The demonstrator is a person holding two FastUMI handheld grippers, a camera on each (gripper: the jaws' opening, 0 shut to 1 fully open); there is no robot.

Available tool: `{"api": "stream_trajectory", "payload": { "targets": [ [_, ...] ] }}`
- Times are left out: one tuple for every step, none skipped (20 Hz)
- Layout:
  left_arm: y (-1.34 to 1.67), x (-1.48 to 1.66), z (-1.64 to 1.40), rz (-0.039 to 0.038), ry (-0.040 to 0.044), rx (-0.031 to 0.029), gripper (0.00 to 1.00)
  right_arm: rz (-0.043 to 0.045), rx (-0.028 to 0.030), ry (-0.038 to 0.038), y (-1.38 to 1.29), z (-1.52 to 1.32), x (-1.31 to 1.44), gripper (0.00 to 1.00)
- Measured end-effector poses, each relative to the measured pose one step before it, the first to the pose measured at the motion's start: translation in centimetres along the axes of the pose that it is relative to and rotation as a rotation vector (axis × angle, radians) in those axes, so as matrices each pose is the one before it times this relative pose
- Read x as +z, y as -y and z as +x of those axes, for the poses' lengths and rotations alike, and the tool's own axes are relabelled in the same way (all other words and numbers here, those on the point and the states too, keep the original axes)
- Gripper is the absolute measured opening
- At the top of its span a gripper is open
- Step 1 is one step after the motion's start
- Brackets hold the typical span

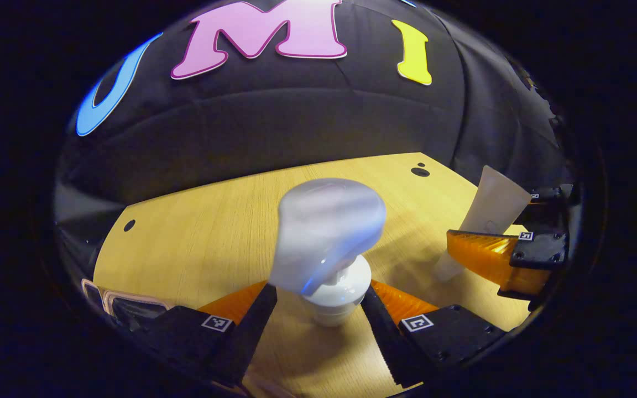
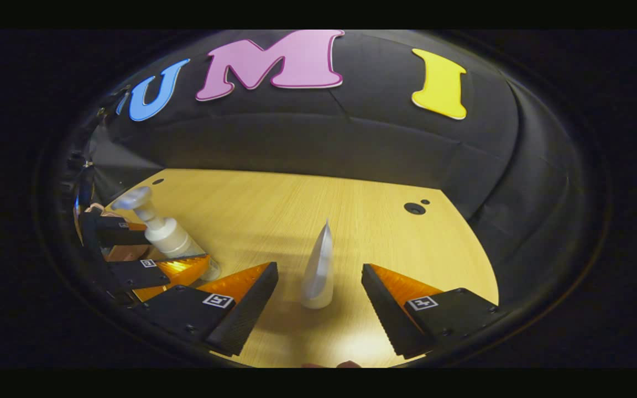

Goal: First open the suitcase, pack the skin care products into it, and then close the suitcase.

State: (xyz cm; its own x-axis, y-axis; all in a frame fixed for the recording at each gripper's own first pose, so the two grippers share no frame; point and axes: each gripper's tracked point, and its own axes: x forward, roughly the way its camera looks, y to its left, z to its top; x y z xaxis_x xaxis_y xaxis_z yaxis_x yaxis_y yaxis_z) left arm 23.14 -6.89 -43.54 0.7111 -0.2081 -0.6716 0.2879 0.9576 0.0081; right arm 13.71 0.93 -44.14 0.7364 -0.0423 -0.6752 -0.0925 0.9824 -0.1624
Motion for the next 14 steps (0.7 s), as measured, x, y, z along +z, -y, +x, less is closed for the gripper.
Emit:
{"api": "stream_trajectory", "payload": {
  "targets": [
    [0.008, -0.212, 0.410, 0.00472, -0.01446, 0.00813, 0.95, 0.00138, -0.00078, -0.01829, -0.078, 0.510, -0.659, 0.95],
    [0.052, -0.074, 0.259, -0.00035, -0.00893, -0.00192, 0.93, 0.00293, -0.00606, -0.01934, -0.050, 0.486, -0.710, 0.98],
    [0.139, 0.203, 0.096, 0.00308, -0.00264, -0.00042, 0.85, 0.00654, -0.00257, -0.01061, -0.104, 0.313, -0.462, 0.97],
    [0.058, 0.190, 0.152, 0.01014, 0.00176, 0.00614, 0.77, 0.00474, -0.00630, -0.01348, 0.151, 0.358, -0.499, 0.96],
    [0.130, 0.183, 0.217, 0.01082, 0.00205, -0.00762, 0.73, 0.00669, -0.00416, -0.01262, 0.149, 0.367, -0.501, 0.95],
    [0.137, 0.016, 0.199, 0.00234, -0.00422, -0.00261, 0.69, 0.01280, -0.00614, -0.01672, 0.019, 0.132, -0.319, 0.78],
    [0.335, 0.125, 0.080, -0.01111, -0.00104, -0.02101, 0.63, 0.00998, -0.01128, 0.01260, 0.097, -0.189, 0.490, 0.62],
    [0.222, -0.111, -0.065, -0.01571, -0.00985, -0.02188, 0.60, 0.01519, 0.01667, -0.00763, -0.418, -0.232, 0.020, 0.46],
    [0.113, -0.103, -0.133, -0.01459, -0.01251, -0.01251, 0.57, 0.01526, 0.02045, -0.00982, -0.371, 0.071, -0.047, 0.42],
    [-0.181, -0.230, -0.225, -0.00726, -0.01960, -0.00443, 0.55, 0.00484, 0.00406, -0.00506, -0.054, -0.197, -0.041, 0.39],
    [-0.121, -0.253, -0.521, -0.00559, -0.01579, -0.00866, 0.54, -0.00616, 0.00350, 0.00749, -0.089, -0.563, 0.115, 0.34],
    [-0.011, -0.049, -0.911, -0.00620, -0.00704, -0.00955, 0.54, -0.00529, 0.00621, 0.01462, -0.265, -0.843, 0.404, 0.40],
    [-0.011, 0.187, -1.191, -0.00154, 0.00497, -0.01971, 0.54, 0.00146, 0.01119, 0.02282, -0.347, -0.939, 0.708, 0.40],
    [-0.150, 0.409, -1.700, 0.00031, 0.02042, -0.02031, 0.54, -0.00168, 0.00531, 0.01704, -0.239, -1.190, 0.526, 0.39]
  ]
}}
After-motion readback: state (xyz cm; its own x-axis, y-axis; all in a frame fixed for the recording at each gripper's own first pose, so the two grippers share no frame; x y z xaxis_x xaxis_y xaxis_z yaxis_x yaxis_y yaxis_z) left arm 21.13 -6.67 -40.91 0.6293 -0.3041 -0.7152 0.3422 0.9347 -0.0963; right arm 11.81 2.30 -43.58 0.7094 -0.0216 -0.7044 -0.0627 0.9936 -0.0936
